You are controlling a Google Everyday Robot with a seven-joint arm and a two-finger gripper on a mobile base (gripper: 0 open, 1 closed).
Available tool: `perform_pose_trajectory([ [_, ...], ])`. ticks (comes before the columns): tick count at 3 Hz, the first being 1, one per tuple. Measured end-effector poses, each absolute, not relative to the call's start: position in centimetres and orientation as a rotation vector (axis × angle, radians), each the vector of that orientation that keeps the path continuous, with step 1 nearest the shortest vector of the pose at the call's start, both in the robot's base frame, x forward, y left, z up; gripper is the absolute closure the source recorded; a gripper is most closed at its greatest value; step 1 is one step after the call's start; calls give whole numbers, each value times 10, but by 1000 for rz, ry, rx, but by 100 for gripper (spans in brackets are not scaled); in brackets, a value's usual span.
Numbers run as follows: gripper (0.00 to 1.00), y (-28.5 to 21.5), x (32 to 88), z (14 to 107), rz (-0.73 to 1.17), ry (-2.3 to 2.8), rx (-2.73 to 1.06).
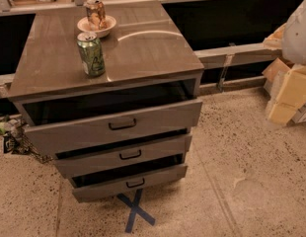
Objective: Open bottom drawer
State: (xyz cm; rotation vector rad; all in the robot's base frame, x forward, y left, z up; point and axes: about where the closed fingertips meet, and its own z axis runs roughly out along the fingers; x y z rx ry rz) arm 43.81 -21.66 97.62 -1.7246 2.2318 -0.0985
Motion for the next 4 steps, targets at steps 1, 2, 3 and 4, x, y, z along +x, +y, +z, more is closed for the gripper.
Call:
perform_pose_trajectory([
  [1,0,-217,438,976,-99,2232,-1725],
  [2,17,-216,439,972,-117,2224,-1726],
  [3,40,-213,440,932,-65,2188,-1758],
  [4,64,-205,439,867,28,2111,-1811],
])
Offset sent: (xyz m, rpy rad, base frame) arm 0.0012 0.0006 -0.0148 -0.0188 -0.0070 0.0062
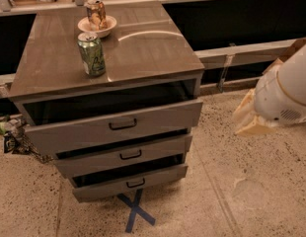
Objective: Open bottom drawer
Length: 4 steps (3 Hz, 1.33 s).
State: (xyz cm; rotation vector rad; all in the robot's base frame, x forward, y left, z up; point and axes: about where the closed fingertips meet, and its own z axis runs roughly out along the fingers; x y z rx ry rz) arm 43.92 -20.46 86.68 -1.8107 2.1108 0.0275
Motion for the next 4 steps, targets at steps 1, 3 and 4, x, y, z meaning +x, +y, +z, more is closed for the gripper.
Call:
perform_pose_trajectory([
  [1,87,-187,440,798,83,1954,-1916],
  [3,87,-146,455,674,43,1728,-2079],
  [4,63,-144,468,670,-21,1706,-2067],
])
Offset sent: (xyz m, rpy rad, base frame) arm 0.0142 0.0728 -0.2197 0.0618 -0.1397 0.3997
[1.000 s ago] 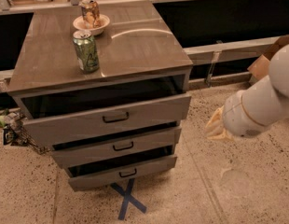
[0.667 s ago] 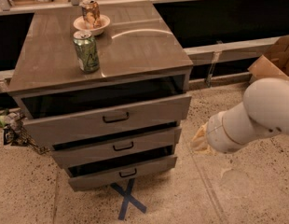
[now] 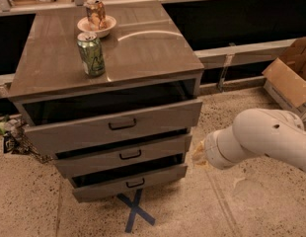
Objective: Open bottom drawer
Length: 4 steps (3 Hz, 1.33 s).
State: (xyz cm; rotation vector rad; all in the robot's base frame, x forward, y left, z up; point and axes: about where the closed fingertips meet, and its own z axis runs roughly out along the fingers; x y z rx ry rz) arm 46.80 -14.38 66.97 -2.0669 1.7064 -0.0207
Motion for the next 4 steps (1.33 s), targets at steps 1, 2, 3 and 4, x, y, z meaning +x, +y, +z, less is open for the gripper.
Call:
perform_pose_trajectory([
  [1,40,-142,457,647,14,1736,-2074],
  [2,17,-134,470,588,-1,1748,-2042],
  [3,0,-128,495,530,-16,1709,-2020],
  [4,0,-122,515,474,3,1678,-2036],
])
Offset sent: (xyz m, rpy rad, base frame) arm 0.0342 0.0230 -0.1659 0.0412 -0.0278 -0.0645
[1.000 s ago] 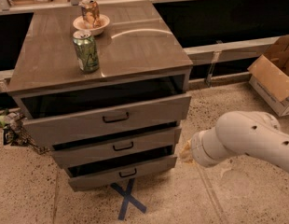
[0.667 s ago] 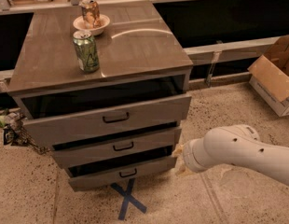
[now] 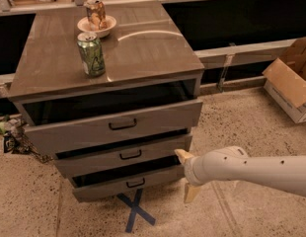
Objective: Open bottom drawer
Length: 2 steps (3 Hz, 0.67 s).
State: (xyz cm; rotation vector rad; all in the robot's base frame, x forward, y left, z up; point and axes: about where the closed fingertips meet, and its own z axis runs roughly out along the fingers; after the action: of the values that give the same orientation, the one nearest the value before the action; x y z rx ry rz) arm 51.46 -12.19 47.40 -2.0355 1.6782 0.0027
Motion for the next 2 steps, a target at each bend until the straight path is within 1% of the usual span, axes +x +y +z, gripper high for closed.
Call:
perform_pose_trajectory([
  [2,0,-111,531,366,139,1664,-2086],
])
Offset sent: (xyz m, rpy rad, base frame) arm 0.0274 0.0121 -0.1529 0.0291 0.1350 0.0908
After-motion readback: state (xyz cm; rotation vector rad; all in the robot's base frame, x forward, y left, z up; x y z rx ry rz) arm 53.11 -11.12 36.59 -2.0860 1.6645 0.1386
